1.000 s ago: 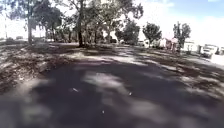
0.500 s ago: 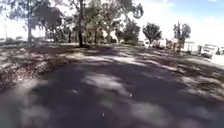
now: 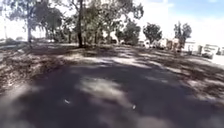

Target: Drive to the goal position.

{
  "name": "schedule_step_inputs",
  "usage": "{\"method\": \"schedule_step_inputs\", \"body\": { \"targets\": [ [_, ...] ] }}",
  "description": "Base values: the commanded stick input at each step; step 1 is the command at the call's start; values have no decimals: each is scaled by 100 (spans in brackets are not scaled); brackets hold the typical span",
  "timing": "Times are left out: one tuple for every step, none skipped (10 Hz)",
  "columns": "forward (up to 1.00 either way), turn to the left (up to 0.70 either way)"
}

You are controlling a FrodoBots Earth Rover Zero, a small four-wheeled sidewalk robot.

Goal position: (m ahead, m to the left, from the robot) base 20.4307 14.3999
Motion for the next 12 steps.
{"method": "schedule_step_inputs", "body": {
  "targets": [
    [70, -26],
    [70, -19],
    [70, -12],
    [70, 0],
    [70, 0],
    [70, 0],
    [70, 0],
    [70, 0],
    [70, 0],
    [70, 0],
    [70, 0],
    [70, 0]
  ]
}}
